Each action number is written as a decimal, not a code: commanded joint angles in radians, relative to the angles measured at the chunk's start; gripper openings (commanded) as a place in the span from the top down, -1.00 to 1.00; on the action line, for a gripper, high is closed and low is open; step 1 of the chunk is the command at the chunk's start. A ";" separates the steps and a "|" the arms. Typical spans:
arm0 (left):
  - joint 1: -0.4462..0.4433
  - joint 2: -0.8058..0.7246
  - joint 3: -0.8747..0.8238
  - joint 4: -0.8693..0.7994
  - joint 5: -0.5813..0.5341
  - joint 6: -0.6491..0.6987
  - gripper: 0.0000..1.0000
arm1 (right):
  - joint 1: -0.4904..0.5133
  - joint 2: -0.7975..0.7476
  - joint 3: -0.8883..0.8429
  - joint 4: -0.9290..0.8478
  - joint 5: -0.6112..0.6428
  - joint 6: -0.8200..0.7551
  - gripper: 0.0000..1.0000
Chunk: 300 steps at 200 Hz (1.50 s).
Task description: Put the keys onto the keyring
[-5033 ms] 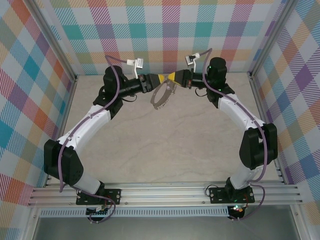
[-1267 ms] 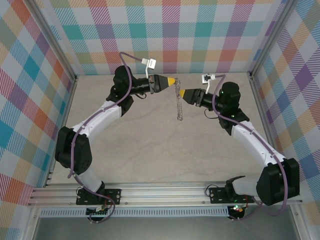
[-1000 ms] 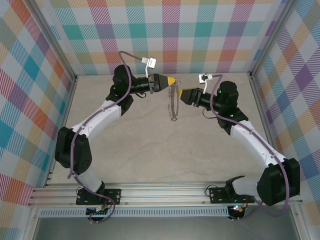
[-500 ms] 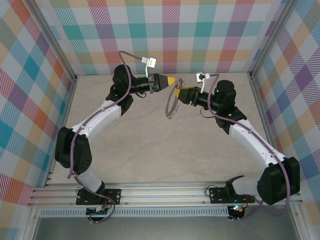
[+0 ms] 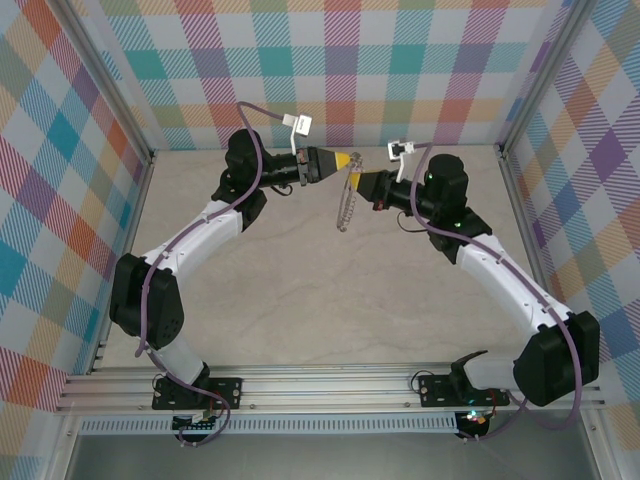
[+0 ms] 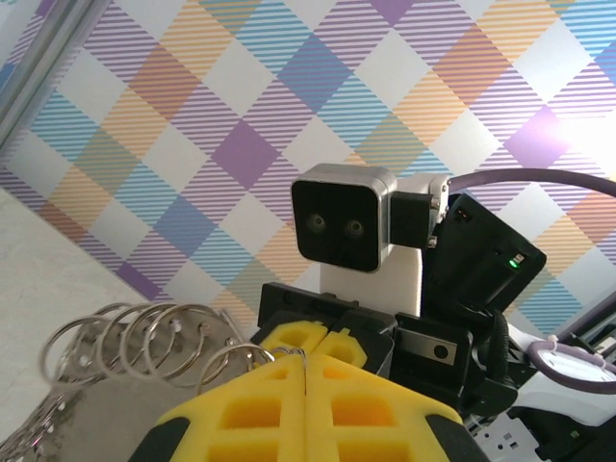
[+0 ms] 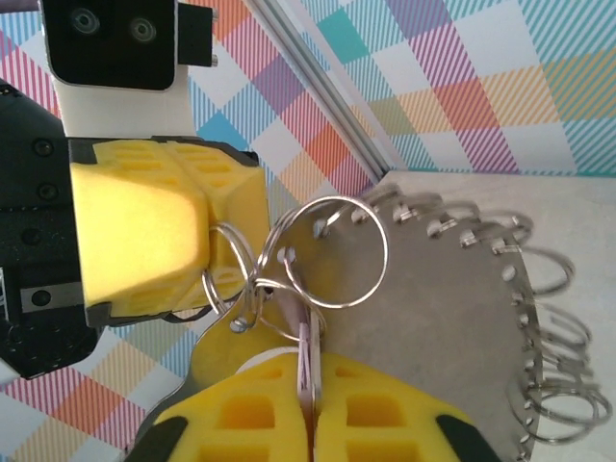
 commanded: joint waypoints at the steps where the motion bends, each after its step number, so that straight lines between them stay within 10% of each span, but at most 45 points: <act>1: 0.005 -0.053 0.001 0.056 -0.042 0.004 1.00 | 0.018 -0.036 -0.005 -0.028 0.013 -0.022 1.00; 130: -0.006 -0.059 -0.050 0.093 -0.123 -0.016 1.00 | 0.131 0.038 0.063 -0.094 0.032 -0.054 1.00; 152: -0.005 -0.060 -0.052 0.092 -0.124 -0.015 1.00 | 0.130 -0.013 0.025 -0.108 0.070 -0.069 0.46; 189: -0.006 -0.060 -0.063 0.095 -0.131 -0.008 1.00 | 0.113 -0.084 -0.030 -0.167 0.144 -0.100 0.95; 217: 0.003 -0.088 -0.103 0.093 -0.165 -0.006 1.00 | 0.081 -0.084 -0.088 -0.151 0.170 -0.042 0.95; 265: 0.026 -0.192 -0.248 -0.042 -0.345 0.033 0.99 | 0.057 -0.025 -0.155 -0.270 0.243 0.051 0.03; 300: 0.027 -0.246 -0.345 -0.085 -0.374 0.039 0.43 | 0.066 -0.020 -0.272 -0.338 0.242 0.171 -0.41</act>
